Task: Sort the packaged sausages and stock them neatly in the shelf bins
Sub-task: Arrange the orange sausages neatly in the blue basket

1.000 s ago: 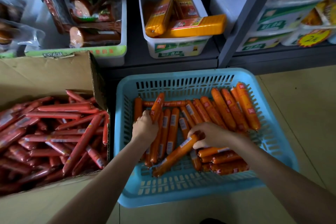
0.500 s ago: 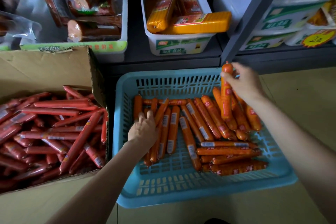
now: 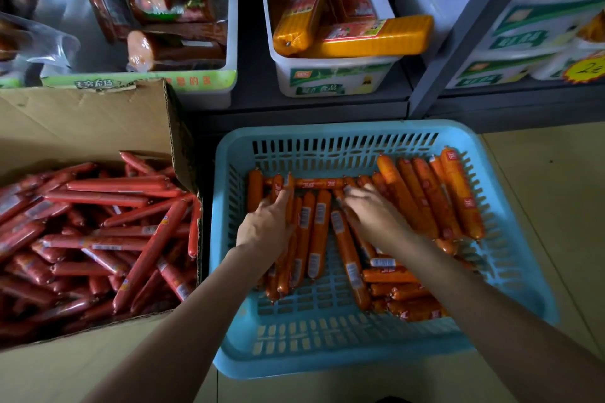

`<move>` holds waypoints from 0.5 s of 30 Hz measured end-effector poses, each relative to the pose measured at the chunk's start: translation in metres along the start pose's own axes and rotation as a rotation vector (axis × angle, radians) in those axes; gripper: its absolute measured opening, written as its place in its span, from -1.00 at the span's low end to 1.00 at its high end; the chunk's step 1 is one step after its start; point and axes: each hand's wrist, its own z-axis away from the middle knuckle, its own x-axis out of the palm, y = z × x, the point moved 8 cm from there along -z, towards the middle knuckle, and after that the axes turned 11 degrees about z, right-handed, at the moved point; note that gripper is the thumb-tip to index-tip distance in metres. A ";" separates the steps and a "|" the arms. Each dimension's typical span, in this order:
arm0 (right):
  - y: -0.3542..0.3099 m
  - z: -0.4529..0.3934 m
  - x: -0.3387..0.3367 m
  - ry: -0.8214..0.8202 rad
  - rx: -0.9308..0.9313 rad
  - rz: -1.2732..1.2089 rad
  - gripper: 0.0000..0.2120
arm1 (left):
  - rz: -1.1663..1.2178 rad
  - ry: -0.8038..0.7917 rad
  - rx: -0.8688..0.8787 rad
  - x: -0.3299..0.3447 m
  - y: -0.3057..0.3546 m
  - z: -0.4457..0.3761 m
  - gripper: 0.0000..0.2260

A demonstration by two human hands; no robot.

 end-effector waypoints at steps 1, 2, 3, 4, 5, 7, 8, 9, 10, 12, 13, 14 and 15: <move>-0.002 -0.005 0.013 -0.032 -0.026 0.027 -0.67 | -0.010 -0.014 -0.005 0.002 -0.001 -0.002 -0.33; -0.002 -0.008 0.020 -0.023 -0.027 0.038 -0.64 | -0.006 -0.023 -0.014 0.003 -0.003 -0.004 -0.34; 0.001 -0.012 0.024 0.000 -0.008 0.015 -0.61 | 0.005 -0.031 -0.023 0.003 -0.005 -0.005 -0.36; 0.003 -0.015 0.027 0.010 0.012 -0.015 -0.56 | 0.013 -0.036 -0.025 0.004 -0.007 -0.006 -0.37; 0.004 -0.018 0.030 -0.003 0.018 -0.030 -0.50 | 0.016 -0.039 -0.021 0.005 -0.007 -0.007 -0.37; 0.005 -0.024 0.036 -0.100 0.020 -0.064 -0.37 | 0.014 -0.040 -0.006 0.007 -0.006 -0.009 -0.38; 0.006 -0.025 0.036 -0.145 0.029 -0.094 -0.32 | 0.010 -0.038 -0.004 0.007 -0.006 -0.010 -0.38; 0.007 -0.027 0.034 -0.172 0.029 -0.115 -0.29 | 0.003 -0.039 -0.004 0.007 -0.006 -0.012 -0.40; 0.006 -0.028 0.030 -0.192 0.020 -0.124 -0.30 | -0.005 -0.046 -0.004 0.007 -0.006 -0.014 -0.41; 0.006 -0.031 0.023 -0.215 0.015 -0.132 -0.35 | -0.013 -0.071 -0.001 0.009 -0.005 -0.018 -0.42; 0.007 -0.034 0.018 -0.212 0.022 -0.139 -0.36 | -0.014 -0.081 -0.001 0.009 -0.005 -0.019 -0.42; 0.008 -0.037 0.015 -0.202 0.033 -0.146 -0.36 | -0.011 -0.088 -0.002 0.009 -0.005 -0.020 -0.43; 0.009 -0.040 0.012 -0.194 0.044 -0.153 -0.36 | -0.006 -0.089 -0.002 0.009 -0.005 -0.020 -0.43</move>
